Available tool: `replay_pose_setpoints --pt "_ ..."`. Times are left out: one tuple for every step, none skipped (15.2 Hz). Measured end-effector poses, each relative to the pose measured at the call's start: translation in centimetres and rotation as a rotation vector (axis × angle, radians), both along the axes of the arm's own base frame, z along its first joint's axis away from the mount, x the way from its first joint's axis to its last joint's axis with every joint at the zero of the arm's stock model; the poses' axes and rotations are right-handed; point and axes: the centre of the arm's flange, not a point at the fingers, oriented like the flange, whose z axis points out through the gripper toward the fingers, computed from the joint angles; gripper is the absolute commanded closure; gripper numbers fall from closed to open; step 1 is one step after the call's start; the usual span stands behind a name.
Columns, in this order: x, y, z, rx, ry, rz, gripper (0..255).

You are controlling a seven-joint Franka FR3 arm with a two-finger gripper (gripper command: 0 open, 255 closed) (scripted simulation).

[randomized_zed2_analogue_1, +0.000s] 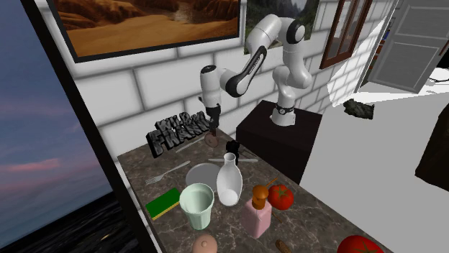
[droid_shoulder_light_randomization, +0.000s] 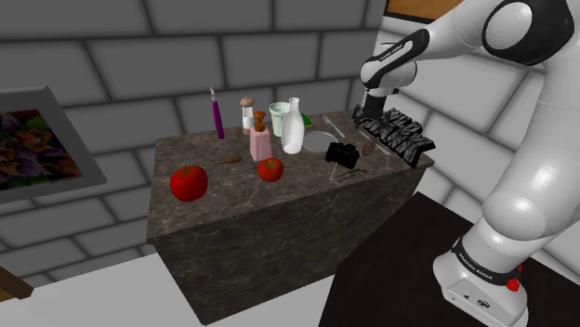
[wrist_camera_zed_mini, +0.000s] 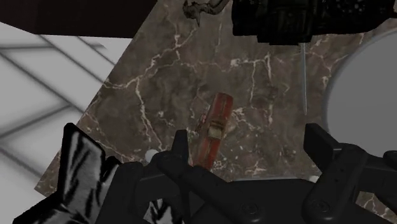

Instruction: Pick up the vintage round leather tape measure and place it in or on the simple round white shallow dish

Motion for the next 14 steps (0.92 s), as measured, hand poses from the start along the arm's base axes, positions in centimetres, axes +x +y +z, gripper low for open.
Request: replay_pose_setpoints --pt "0.1 -0.7 -0.7 -0.002 0.005 -0.030 0" --pt "0.3 -1.9 -1.3 -0.004 0.010 -0.061 0" --pt "0.3 -3.0 -2.2 -0.007 0.015 -0.092 0" --pt "0.3 -3.8 -3.0 -0.009 0.020 -0.121 0" --pt "0.4 -4.3 -3.8 -0.010 0.022 -0.136 0" --pt "0.4 -4.5 -4.4 -0.011 0.024 -0.144 0" --pt "0.3 -4.6 -5.1 -0.011 0.024 -0.147 0" --pt "0.3 -4.7 -5.6 -0.011 0.025 -0.149 0" --pt "0.3 -4.7 -6.1 -0.011 0.025 -0.150 0" --pt "0.4 -4.6 -6.6 -0.011 0.025 -0.151 0" --pt "0.3 -4.6 -7.1 -0.011 0.025 -0.151 0" --pt "0.2 -4.7 -7.5 -0.011 0.025 -0.151 0" --pt "0.2 -4.7 -7.8 -0.011 0.025 -0.151 0" --pt "0.2 -4.7 -7.9 -0.011 0.025 -0.151 0"
